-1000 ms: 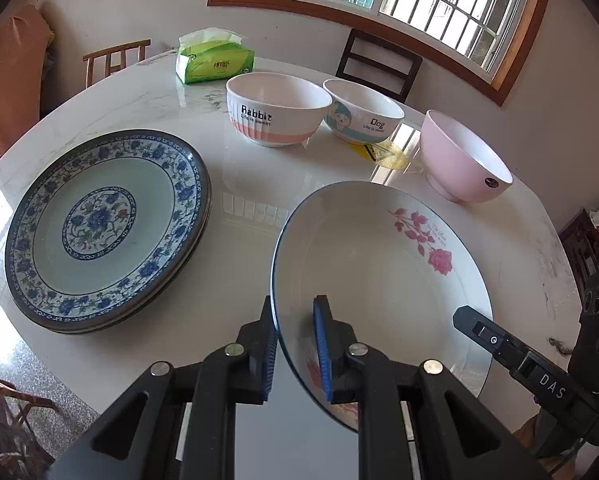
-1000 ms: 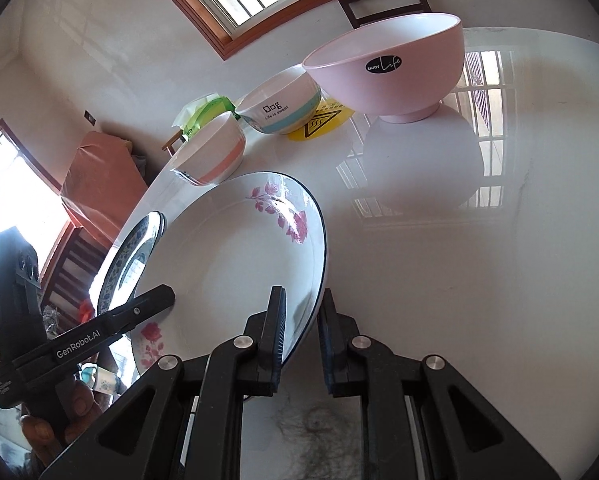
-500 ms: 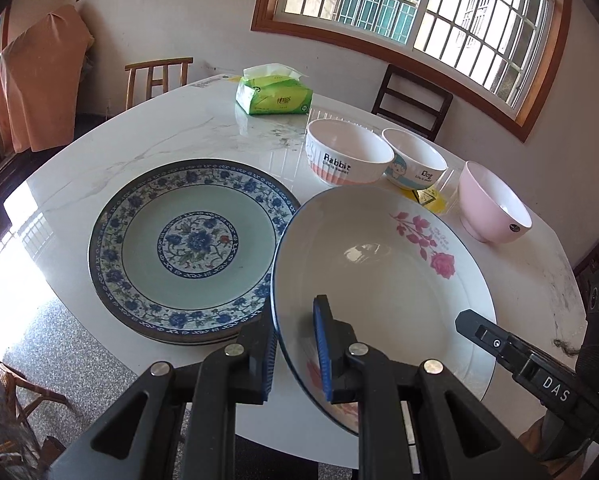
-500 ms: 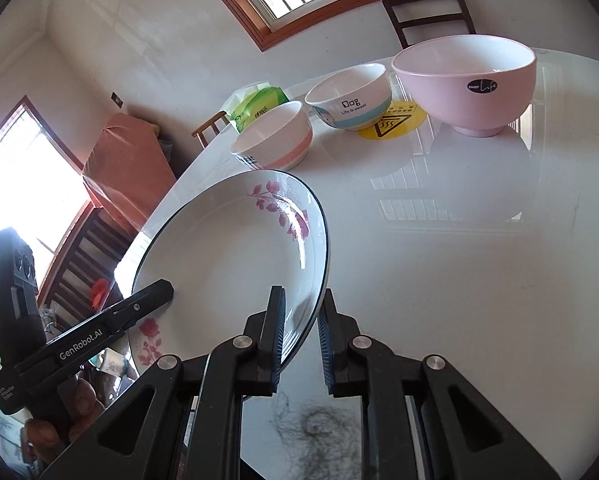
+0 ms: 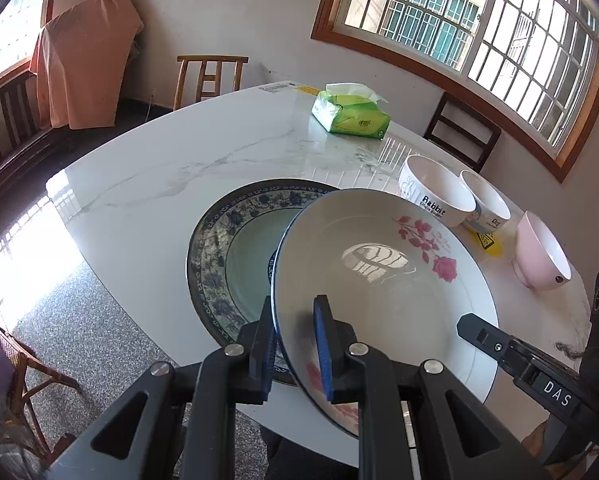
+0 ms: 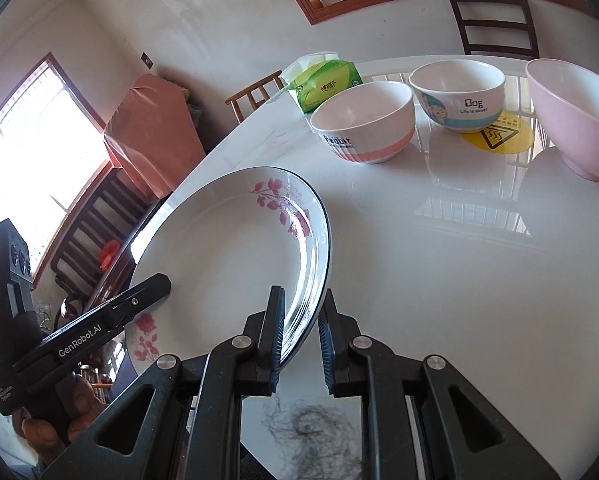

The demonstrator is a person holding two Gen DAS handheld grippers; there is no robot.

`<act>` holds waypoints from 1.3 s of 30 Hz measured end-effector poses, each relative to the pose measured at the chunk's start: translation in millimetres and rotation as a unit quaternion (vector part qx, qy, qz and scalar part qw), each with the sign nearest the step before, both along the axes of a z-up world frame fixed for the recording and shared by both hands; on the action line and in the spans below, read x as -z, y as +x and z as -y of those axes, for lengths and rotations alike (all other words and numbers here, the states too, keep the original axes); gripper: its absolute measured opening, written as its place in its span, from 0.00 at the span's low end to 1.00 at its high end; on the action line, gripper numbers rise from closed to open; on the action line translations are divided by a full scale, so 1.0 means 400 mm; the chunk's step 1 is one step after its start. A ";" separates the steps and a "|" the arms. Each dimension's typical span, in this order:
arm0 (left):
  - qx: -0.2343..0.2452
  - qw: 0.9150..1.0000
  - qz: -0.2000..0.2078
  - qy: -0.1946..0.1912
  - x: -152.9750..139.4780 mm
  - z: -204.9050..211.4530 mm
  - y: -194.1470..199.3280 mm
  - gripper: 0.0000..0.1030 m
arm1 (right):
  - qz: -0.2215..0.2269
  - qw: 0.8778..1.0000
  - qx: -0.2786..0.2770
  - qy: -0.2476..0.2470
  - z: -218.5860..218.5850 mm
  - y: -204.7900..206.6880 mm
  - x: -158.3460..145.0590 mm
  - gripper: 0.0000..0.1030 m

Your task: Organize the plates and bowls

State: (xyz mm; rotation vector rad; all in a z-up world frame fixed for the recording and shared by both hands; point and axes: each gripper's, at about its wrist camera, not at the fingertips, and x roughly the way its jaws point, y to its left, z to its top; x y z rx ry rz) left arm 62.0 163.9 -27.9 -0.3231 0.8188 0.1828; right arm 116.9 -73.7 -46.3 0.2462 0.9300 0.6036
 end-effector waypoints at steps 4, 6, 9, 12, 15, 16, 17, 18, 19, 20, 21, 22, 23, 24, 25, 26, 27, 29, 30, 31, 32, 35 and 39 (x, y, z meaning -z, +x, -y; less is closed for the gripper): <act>-0.010 1.000 -0.003 0.003 0.008 -0.037 0.009 0.17 | -0.003 1.000 -0.014 -0.006 -0.051 0.024 0.005 0.16; -0.015 1.000 -0.005 0.002 0.014 -0.051 0.015 0.17 | -0.005 1.000 -0.020 -0.008 -0.072 0.036 0.008 0.16; -0.020 1.000 -0.006 0.004 0.019 -0.067 0.027 0.17 | -0.008 1.000 -0.026 -0.013 -0.100 0.053 0.015 0.16; -0.025 1.000 -0.006 0.006 0.025 -0.080 0.037 0.17 | -0.009 0.999 -0.032 -0.018 -0.123 0.070 0.018 0.16; -0.028 1.000 -0.007 0.011 0.031 -0.091 0.046 0.17 | -0.010 0.999 -0.037 -0.022 -0.145 0.086 0.022 0.16; -0.029 0.999 -0.008 0.011 0.033 -0.093 0.049 0.17 | -0.011 0.999 -0.038 -0.023 -0.150 0.089 0.025 0.16; -0.029 0.999 -0.009 0.011 0.035 -0.098 0.053 0.17 | -0.012 0.999 -0.039 -0.023 -0.155 0.091 0.027 0.16; -0.030 0.999 -0.010 0.011 0.038 -0.101 0.055 0.17 | -0.013 0.999 -0.040 -0.024 -0.159 0.096 0.030 0.16; -0.030 0.999 -0.011 0.010 0.040 -0.104 0.058 0.17 | -0.014 0.999 -0.041 -0.025 -0.162 0.098 0.033 0.16; -0.030 0.999 -0.011 0.010 0.041 -0.107 0.060 0.17 | -0.015 0.999 -0.042 -0.026 -0.165 0.099 0.036 0.16; -0.031 0.999 -0.012 0.011 0.042 -0.109 0.063 0.17 | -0.016 0.999 -0.042 -0.027 -0.167 0.098 0.039 0.16; -0.031 0.999 -0.012 0.011 0.044 -0.111 0.064 0.17 | -0.017 0.999 -0.043 -0.027 -0.168 0.102 0.041 0.16; -0.031 0.999 -0.012 0.012 0.045 -0.113 0.066 0.17 | -0.018 0.999 -0.043 -0.028 -0.171 0.104 0.043 0.16; -0.032 0.999 -0.012 0.012 0.045 -0.115 0.068 0.17 | -0.018 0.999 -0.043 -0.028 -0.171 0.102 0.044 0.16; -0.032 0.999 -0.012 0.012 0.046 -0.118 0.070 0.17 | -0.018 0.999 -0.043 -0.028 -0.172 0.103 0.044 0.16; -0.033 0.999 -0.013 0.012 0.047 -0.120 0.070 0.17 | -0.019 0.998 -0.043 -0.028 -0.174 0.104 0.045 0.16; -0.033 0.999 -0.012 0.011 0.048 -0.121 0.071 0.17 | -0.019 0.998 -0.044 -0.029 -0.177 0.105 0.045 0.16; -0.033 0.999 -0.013 0.010 0.049 -0.124 0.074 0.17 | -0.019 0.998 -0.045 -0.032 -0.182 0.107 0.045 0.16; -0.033 0.999 -0.012 0.011 0.050 -0.125 0.075 0.17 | -0.018 0.998 -0.045 -0.033 -0.183 0.108 0.045 0.16; -0.033 0.999 -0.012 0.012 0.051 -0.127 0.075 0.18 | -0.017 0.998 -0.045 -0.035 -0.183 0.106 0.044 0.16; -0.033 0.999 -0.012 0.013 0.053 -0.127 0.076 0.18 | -0.016 0.998 -0.046 -0.036 -0.184 0.105 0.044 0.16; -0.034 0.999 -0.014 0.011 0.057 -0.133 0.076 0.18 | -0.013 0.998 -0.047 -0.039 -0.191 0.104 0.044 0.16; -0.034 0.999 -0.018 0.017 0.062 -0.135 0.078 0.18 | -0.013 0.998 -0.049 -0.041 -0.193 0.104 0.044 0.16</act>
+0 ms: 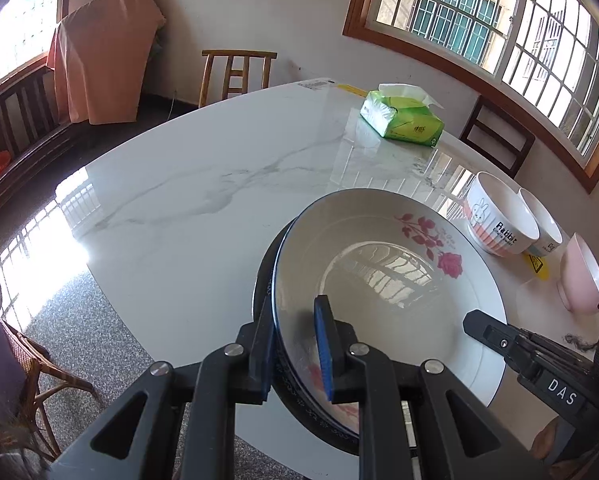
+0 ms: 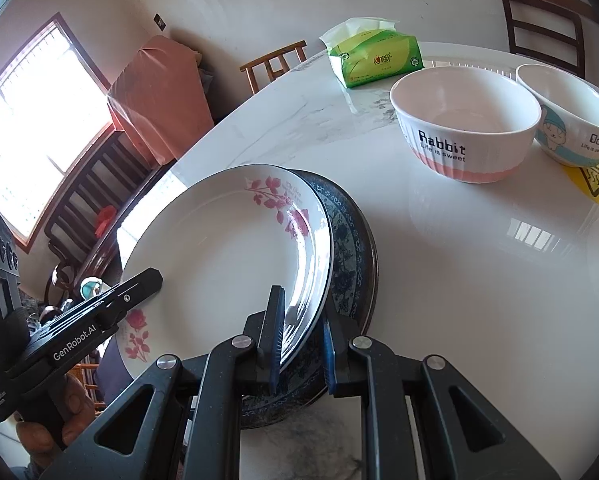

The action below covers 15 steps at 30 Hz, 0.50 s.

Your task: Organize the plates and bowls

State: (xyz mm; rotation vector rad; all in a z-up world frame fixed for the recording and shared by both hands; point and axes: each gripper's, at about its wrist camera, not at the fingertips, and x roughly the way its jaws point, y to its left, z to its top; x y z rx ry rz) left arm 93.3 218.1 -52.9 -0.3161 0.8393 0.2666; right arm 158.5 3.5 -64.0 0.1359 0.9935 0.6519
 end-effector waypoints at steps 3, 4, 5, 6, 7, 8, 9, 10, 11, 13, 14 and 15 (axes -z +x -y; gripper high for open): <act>0.000 1.000 0.001 -0.003 0.002 -0.003 -0.001 0.18 | 0.005 1.000 -0.002 -0.005 -0.004 -0.003 -0.001 0.16; -0.001 1.000 0.001 0.000 0.002 -0.002 -0.002 0.18 | 0.007 1.000 -0.003 -0.007 -0.006 -0.004 -0.002 0.16; -0.001 1.000 0.002 0.001 0.001 -0.002 -0.002 0.18 | 0.008 1.000 -0.002 -0.007 -0.007 -0.004 -0.002 0.16; -0.001 1.000 0.002 0.001 0.001 -0.002 -0.003 0.18 | 0.008 1.000 -0.002 -0.007 -0.008 -0.005 -0.002 0.16; -0.001 1.000 0.003 0.002 0.002 -0.002 -0.003 0.18 | 0.009 1.000 -0.003 -0.007 -0.008 -0.006 -0.002 0.16; -0.001 1.000 0.004 0.002 0.002 -0.002 -0.005 0.18 | 0.010 1.000 -0.004 -0.008 -0.008 -0.006 -0.002 0.16; -0.002 1.000 0.004 0.005 0.002 -0.001 -0.006 0.18 | 0.011 1.000 -0.004 -0.009 -0.009 -0.008 -0.002 0.16; -0.003 1.000 0.004 0.011 0.001 0.001 -0.007 0.18 | 0.013 1.000 -0.004 -0.010 -0.010 -0.010 -0.003 0.16; -0.005 1.000 0.005 0.021 -0.001 0.004 -0.010 0.18 | 0.015 1.000 -0.005 -0.012 -0.011 -0.012 -0.004 0.16; -0.008 0.999 0.015 0.037 -0.010 0.008 -0.017 0.18 | 0.018 1.000 -0.006 -0.014 -0.013 -0.013 -0.005 0.16; -0.008 0.999 0.020 0.044 -0.017 0.010 -0.020 0.18 | 0.022 1.000 -0.006 -0.016 -0.014 -0.014 -0.005 0.16; -0.009 0.998 0.025 0.050 -0.024 0.012 -0.023 0.18 | 0.026 0.999 -0.005 -0.019 -0.017 -0.016 -0.006 0.16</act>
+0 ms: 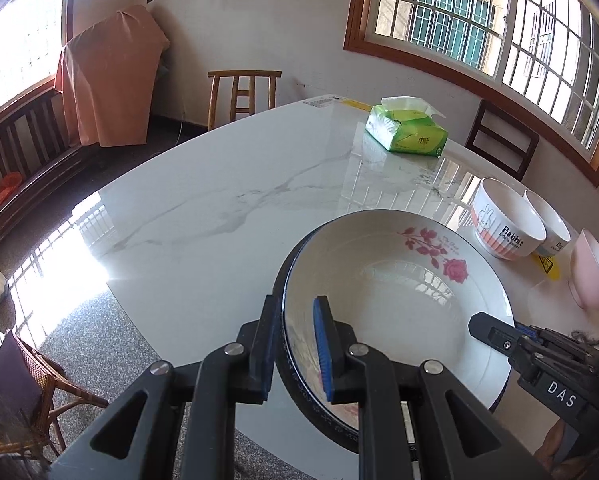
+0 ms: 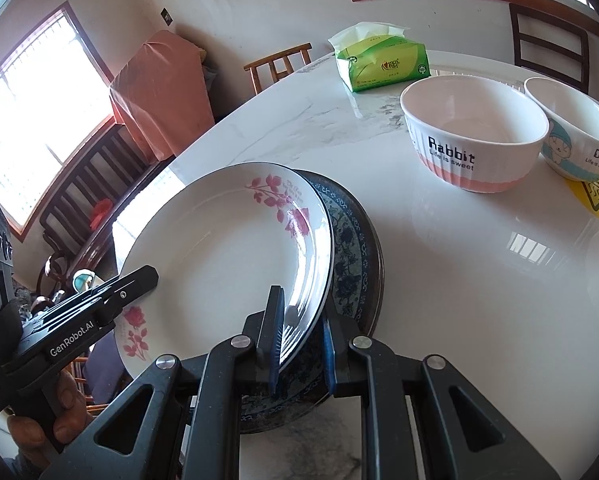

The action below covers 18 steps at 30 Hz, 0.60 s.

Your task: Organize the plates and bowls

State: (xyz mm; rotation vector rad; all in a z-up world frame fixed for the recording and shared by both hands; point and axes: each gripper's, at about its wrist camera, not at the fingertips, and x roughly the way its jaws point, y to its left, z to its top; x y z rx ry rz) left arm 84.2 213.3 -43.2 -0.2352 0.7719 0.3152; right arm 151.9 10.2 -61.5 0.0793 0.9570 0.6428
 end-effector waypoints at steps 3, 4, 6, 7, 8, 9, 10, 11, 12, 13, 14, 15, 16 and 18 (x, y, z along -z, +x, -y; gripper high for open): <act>-0.001 1.000 0.012 0.021 -0.018 0.008 -0.006 0.18 | 0.008 1.000 -0.001 -0.005 -0.004 -0.008 -0.003 0.19; 0.000 1.000 0.014 0.023 -0.022 0.009 -0.008 0.18 | 0.012 1.000 -0.002 -0.008 -0.006 -0.009 -0.003 0.19; 0.001 1.000 0.016 0.023 -0.028 0.011 -0.010 0.18 | 0.015 1.000 -0.001 -0.010 -0.008 -0.009 -0.004 0.19; 0.002 1.000 0.017 0.025 -0.030 0.012 -0.010 0.18 | 0.015 1.000 0.000 -0.009 -0.007 -0.010 -0.004 0.20; 0.002 0.999 0.017 0.027 -0.032 0.014 -0.011 0.18 | 0.014 1.000 0.000 -0.008 -0.006 -0.010 -0.004 0.20; 0.002 0.999 0.018 0.028 -0.032 0.015 -0.011 0.18 | 0.015 1.000 0.000 -0.008 -0.005 -0.009 -0.004 0.20; 0.003 0.999 0.018 0.028 -0.033 0.016 -0.011 0.18 | 0.018 1.000 0.001 -0.010 -0.005 -0.011 -0.004 0.20; 0.003 0.999 0.018 0.029 -0.034 0.018 -0.012 0.18 | 0.022 1.000 0.001 -0.013 -0.006 -0.013 -0.006 0.20; 0.003 0.999 0.018 0.031 -0.034 0.019 -0.013 0.18 | 0.025 1.000 0.001 -0.016 -0.007 -0.013 -0.006 0.20; 0.003 0.999 0.019 0.032 -0.035 0.021 -0.017 0.18 | 0.030 0.999 0.002 -0.020 -0.008 -0.015 -0.007 0.20; 0.003 0.999 0.020 0.035 -0.036 0.023 -0.017 0.18 | 0.035 0.999 0.001 -0.025 -0.011 -0.018 -0.008 0.20; 0.003 0.999 0.020 0.037 -0.037 0.025 -0.018 0.18 | 0.039 0.999 -0.001 -0.029 -0.013 -0.019 -0.008 0.20; 0.003 0.999 0.020 0.038 -0.038 0.027 -0.018 0.18 | 0.043 0.999 -0.002 -0.034 -0.015 -0.022 -0.009 0.20; 0.004 0.999 0.020 0.043 -0.039 0.031 -0.019 0.18 | 0.054 0.998 -0.003 -0.045 -0.020 -0.026 -0.011 0.21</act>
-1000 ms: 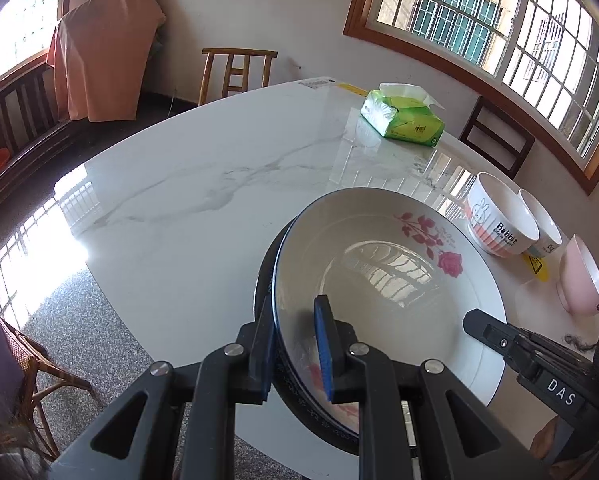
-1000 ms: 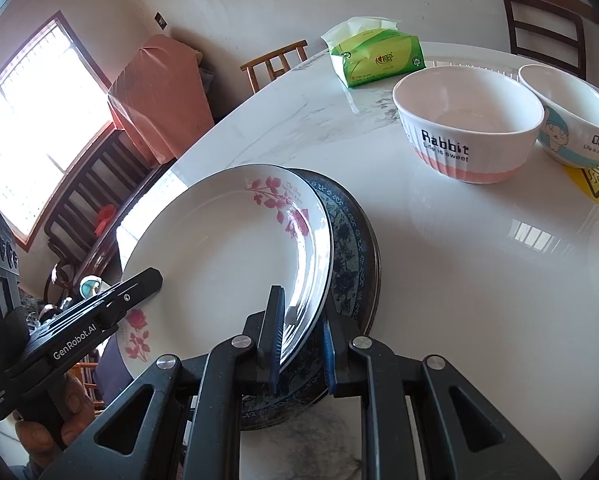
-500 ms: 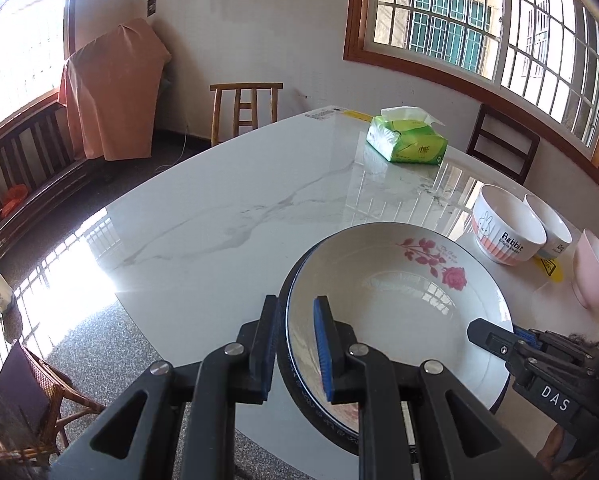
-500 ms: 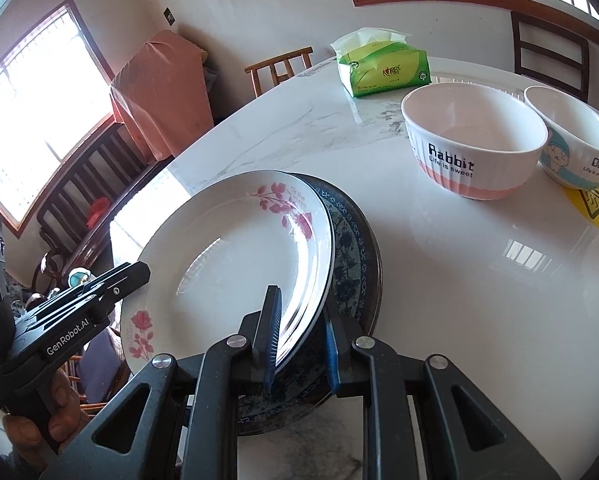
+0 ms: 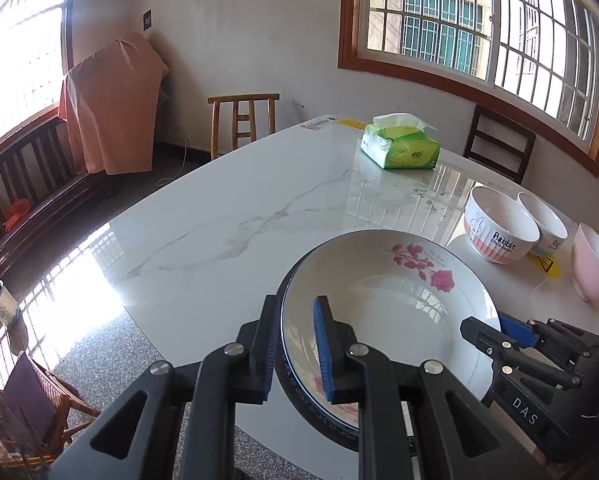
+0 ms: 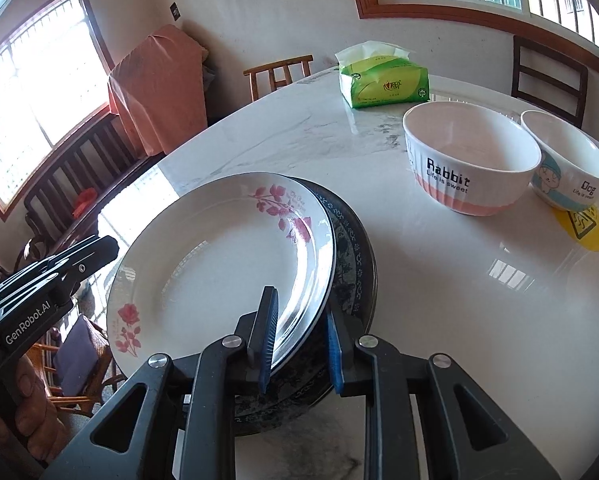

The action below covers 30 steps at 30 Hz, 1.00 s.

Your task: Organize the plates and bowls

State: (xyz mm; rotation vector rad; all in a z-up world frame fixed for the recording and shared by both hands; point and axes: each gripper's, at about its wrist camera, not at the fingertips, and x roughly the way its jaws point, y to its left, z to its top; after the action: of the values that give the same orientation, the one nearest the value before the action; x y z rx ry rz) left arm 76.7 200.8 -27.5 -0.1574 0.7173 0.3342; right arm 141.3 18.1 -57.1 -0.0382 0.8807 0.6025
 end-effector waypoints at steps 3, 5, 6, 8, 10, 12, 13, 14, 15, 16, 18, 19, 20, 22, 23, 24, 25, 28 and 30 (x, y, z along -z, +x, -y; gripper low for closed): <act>0.001 1.000 -0.003 0.001 0.003 0.005 0.002 0.18 | 0.046 0.998 -0.003 -0.045 -0.018 -0.020 -0.006 0.23; 0.001 1.000 -0.005 -0.001 0.004 0.006 0.003 0.18 | 0.081 0.994 -0.004 -0.075 -0.031 -0.036 -0.012 0.29; 0.001 1.000 -0.006 -0.002 0.005 0.007 0.003 0.18 | 0.105 0.990 -0.004 -0.091 -0.035 -0.045 -0.017 0.34; 0.006 1.000 -0.008 -0.012 0.006 0.008 0.002 0.18 | 0.147 0.982 -0.004 -0.122 -0.045 -0.061 -0.025 0.36; 0.010 1.000 -0.012 -0.026 0.009 0.008 0.000 0.18 | 0.162 0.979 0.000 -0.120 -0.036 -0.070 -0.034 0.41; 0.017 0.999 -0.015 -0.039 0.010 0.012 -0.004 0.18 | 0.153 0.984 0.013 -0.090 -0.004 -0.069 -0.043 0.42; 0.021 0.998 -0.016 -0.049 0.011 0.014 -0.007 0.18 | 0.149 0.986 0.023 -0.073 0.019 -0.069 -0.046 0.42; 0.025 0.998 -0.018 -0.059 0.011 0.017 -0.007 0.18 | 0.146 0.987 0.034 -0.060 0.045 -0.069 -0.048 0.42; 0.031 0.997 -0.020 -0.069 0.012 0.023 -0.007 0.18 | 0.145 0.987 0.047 -0.050 0.074 -0.074 -0.048 0.42; 0.037 0.996 -0.021 -0.075 0.012 0.031 -0.007 0.18 | 0.144 0.987 0.061 -0.043 0.105 -0.075 -0.046 0.42; 0.047 0.995 -0.025 -0.083 0.011 0.052 -0.007 0.18 | 0.135 0.986 0.088 -0.027 0.173 -0.079 -0.043 0.42; 0.055 0.994 -0.028 -0.090 0.010 0.066 -0.008 0.18 | 0.129 0.986 0.100 -0.022 0.206 -0.081 -0.040 0.42; 0.066 0.992 -0.032 -0.098 0.011 0.082 -0.007 0.18 | 0.125 0.985 0.113 -0.022 0.239 -0.084 -0.038 0.42; 0.092 0.988 -0.044 -0.114 0.015 0.121 -0.004 0.18 | 0.120 0.983 0.138 -0.017 0.308 -0.098 -0.034 0.42; 0.103 0.986 -0.051 -0.118 0.017 0.146 -0.002 0.18 | 0.117 0.982 0.150 -0.016 0.340 -0.104 -0.033 0.42; 0.116 0.984 -0.059 -0.122 0.020 0.172 0.001 0.18 | 0.115 0.980 0.161 -0.016 0.371 -0.108 -0.032 0.42; 0.132 0.981 -0.068 -0.126 0.024 0.198 0.008 0.18 | 0.111 0.979 0.170 -0.015 0.402 -0.115 -0.031 0.42; 0.164 0.975 -0.081 -0.125 0.020 0.282 0.019 0.19 | 0.104 0.973 0.206 -0.003 0.499 -0.133 -0.027 0.43; 0.192 0.966 -0.094 -0.144 0.013 0.336 0.037 0.19 | 0.096 0.969 0.228 0.010 0.562 -0.140 -0.023 0.45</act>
State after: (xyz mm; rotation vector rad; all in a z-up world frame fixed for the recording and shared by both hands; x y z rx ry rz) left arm 91.7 66.3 -32.6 -0.2580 0.9643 -0.1304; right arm 85.3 -206.6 -48.0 0.1208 0.6648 0.1719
